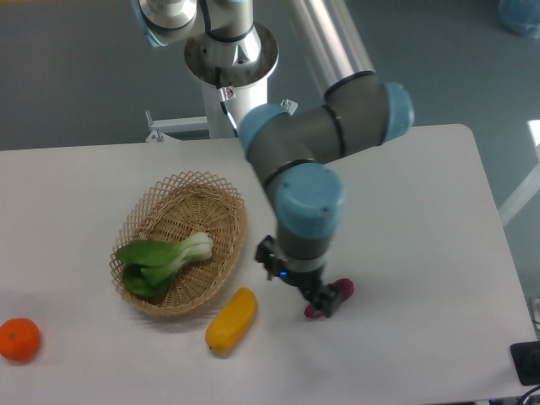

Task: Pick up the green vegetable from the basket
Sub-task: 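Move the gripper over the wicker basket above the bok choy, then lower the gripper onto the bok choy stem and close it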

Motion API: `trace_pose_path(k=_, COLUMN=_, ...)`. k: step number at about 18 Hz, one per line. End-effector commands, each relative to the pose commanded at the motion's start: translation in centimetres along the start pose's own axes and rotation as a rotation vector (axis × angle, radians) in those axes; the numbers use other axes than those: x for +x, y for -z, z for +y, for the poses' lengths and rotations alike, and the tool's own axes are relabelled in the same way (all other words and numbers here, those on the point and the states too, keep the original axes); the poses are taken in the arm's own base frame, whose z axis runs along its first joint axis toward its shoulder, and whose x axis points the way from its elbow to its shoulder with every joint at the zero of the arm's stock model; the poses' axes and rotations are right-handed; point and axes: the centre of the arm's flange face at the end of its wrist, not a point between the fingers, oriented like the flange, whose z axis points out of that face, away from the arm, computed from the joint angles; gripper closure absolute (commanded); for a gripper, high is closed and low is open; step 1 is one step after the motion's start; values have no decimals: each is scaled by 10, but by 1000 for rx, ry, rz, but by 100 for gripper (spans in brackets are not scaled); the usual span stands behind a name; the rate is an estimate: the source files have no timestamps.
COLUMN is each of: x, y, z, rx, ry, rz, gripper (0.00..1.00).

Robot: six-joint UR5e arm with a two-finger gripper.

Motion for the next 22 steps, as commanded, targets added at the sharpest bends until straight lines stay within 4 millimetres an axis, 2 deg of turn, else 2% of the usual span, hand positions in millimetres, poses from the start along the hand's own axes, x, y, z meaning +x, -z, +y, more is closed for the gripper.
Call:
trace_pose_path(k=4, x=46, y=-17, z=-10, rx=-10, ry=-54, rz=20, gripper=0)
trace_pose_path(k=6, x=72, y=-35, z=-16, rx=-6, ry=-87, rz=14, gripper=0)
trace_pose_path(k=8, x=84, y=-40, z=-23, rx=4, ry=-108, rz=-4, gripper=0)
trace_pose_path(k=11, x=108, y=-61, z=-24, rx=-17, ry=-132, rz=30, gripper=0)
trace_pose_path(k=14, x=121, y=-71, z=-20, rx=-29, ry=-137, rz=53, gripper=0)
trace_pose_path(k=16, x=136, y=-80, z=-24, rx=-41, ry=-156, rz=70, gripper=0)
trace_pose_path(k=22, x=142, y=-96, z=-21, rx=-60, ry=-149, rz=100, gripper=0)
